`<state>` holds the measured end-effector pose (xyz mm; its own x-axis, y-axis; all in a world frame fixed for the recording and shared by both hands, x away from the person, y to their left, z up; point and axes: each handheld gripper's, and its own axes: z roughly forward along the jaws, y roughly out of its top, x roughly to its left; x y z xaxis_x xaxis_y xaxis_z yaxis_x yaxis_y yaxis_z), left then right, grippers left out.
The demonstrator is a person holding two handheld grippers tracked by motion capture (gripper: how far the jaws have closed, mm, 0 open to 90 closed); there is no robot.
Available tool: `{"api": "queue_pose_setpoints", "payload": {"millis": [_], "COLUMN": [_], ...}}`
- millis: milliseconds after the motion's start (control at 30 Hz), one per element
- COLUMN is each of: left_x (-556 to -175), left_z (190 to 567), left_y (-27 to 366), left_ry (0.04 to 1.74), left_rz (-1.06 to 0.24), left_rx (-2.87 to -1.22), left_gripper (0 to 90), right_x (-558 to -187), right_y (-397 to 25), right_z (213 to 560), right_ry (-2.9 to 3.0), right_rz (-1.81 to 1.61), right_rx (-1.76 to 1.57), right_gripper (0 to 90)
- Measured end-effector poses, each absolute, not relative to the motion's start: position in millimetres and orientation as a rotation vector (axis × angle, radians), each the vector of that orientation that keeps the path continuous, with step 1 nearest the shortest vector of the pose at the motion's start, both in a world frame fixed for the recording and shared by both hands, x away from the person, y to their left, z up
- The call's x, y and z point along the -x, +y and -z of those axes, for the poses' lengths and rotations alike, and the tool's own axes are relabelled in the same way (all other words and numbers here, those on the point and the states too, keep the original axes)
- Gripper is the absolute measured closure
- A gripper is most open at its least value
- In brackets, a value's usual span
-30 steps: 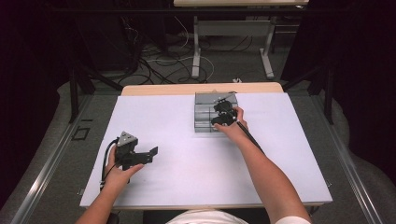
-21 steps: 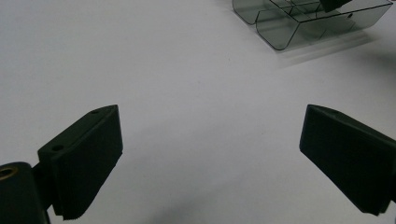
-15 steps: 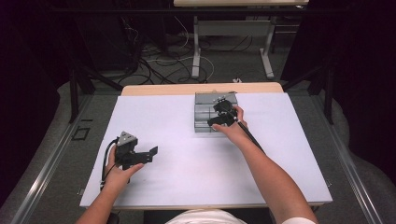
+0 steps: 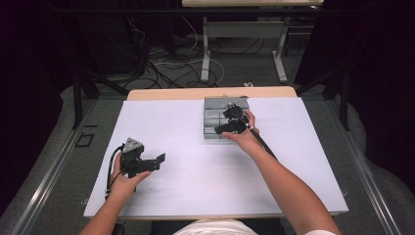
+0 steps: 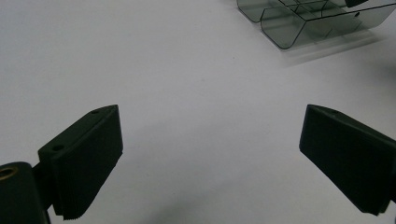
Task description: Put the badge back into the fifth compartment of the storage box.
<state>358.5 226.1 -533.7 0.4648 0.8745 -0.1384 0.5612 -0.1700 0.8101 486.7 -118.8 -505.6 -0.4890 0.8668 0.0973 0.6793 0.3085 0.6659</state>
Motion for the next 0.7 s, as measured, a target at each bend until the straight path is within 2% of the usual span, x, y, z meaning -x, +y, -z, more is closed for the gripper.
{"api": "queue_pose_setpoints", "payload": {"millis": [167,367,700], "left_x": [-358.2,-354.8,-355.5], "left_z": [533.4,531.0,531.6], "left_y": [226.2,228.3,226.2], "left_ry": [1.204,1.195,1.191], "left_rz": [-0.466,-0.461,-0.466], "left_rx": [-1.851,-1.851,-1.85], "left_gripper": [6.3,6.3,6.3], "right_x": [-484.5,-478.4,-461.7], "right_y": [-121.5,-125.4,-143.6], "right_z": [500.9,495.2,486.8], "right_ry": [2.31,2.296,2.269], "right_rz": [-0.953,-0.946,-0.959], "right_rx": [-1.403,-1.391,-1.406], "right_gripper": [20.7,15.9,14.8]}}
